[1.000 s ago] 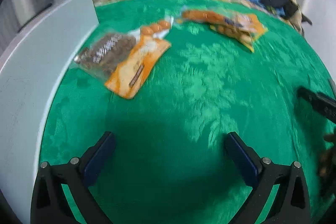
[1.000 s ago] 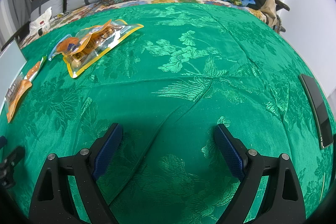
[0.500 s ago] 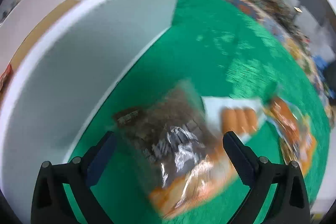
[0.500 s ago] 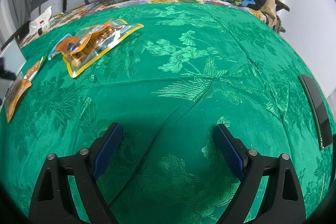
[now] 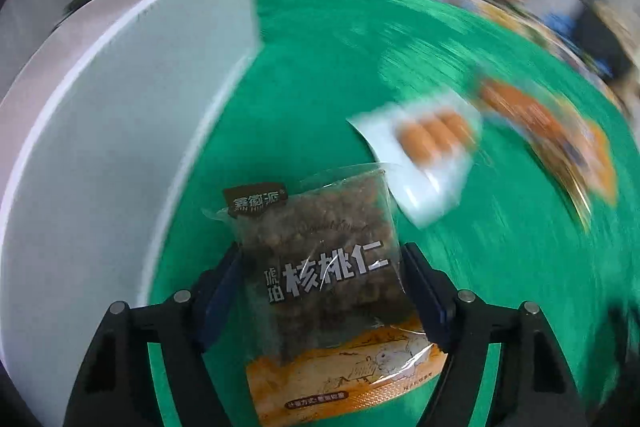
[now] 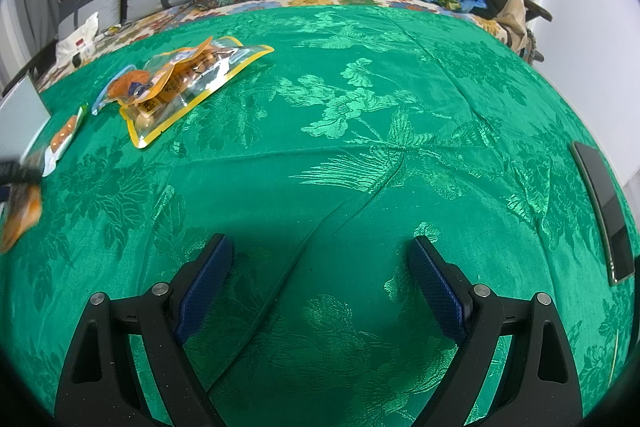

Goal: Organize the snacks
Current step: 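Grasp the brown walnut bag with the left tool and lift it, then grasp the white tray of three sausages with the right tool while the left tool holds the walnut bag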

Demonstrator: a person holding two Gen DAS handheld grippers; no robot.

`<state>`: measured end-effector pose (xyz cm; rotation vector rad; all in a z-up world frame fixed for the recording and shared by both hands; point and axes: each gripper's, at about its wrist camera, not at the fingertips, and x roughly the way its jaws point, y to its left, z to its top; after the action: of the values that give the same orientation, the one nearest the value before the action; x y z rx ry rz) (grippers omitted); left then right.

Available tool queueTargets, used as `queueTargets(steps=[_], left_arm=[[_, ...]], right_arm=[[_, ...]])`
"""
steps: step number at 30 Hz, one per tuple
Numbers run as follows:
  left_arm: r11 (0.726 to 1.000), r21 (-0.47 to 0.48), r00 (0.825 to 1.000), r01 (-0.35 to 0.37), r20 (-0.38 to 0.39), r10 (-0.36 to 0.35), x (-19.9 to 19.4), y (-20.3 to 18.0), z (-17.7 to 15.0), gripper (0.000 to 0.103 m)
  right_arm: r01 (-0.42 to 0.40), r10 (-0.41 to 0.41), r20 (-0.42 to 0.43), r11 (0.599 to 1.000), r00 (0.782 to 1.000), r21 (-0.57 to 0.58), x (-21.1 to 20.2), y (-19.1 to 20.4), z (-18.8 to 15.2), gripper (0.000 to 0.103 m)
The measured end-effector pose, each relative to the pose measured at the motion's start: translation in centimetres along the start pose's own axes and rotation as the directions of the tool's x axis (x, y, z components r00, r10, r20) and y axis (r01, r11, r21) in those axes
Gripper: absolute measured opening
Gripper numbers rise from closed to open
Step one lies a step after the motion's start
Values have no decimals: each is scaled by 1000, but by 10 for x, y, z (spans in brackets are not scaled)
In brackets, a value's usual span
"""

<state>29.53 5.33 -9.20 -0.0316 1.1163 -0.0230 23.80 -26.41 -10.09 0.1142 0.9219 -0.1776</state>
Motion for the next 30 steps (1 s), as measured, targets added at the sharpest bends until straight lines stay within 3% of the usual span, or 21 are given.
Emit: queueTargets(steps=[4,8,15,30], left_arm=[[974,212,997,74,9,-78,-30,-14,-66,78],[977,205,997,52,39,-61,-38,-3,-102,103],[985,169,985,46,158,-73,-35,15,-108,103],[985,167,984,49,160,-76,-37,21,-104,103]], right_arm=[[0,0,0,1000,1000,0,0,0,0,92],[2,-2,0,1000,1000,-1,0,0,0,92],[2,-2,-1,1000,1000,0,0,0,0,92],[2,-2,-1,1000,1000,1,0,0,0,92]])
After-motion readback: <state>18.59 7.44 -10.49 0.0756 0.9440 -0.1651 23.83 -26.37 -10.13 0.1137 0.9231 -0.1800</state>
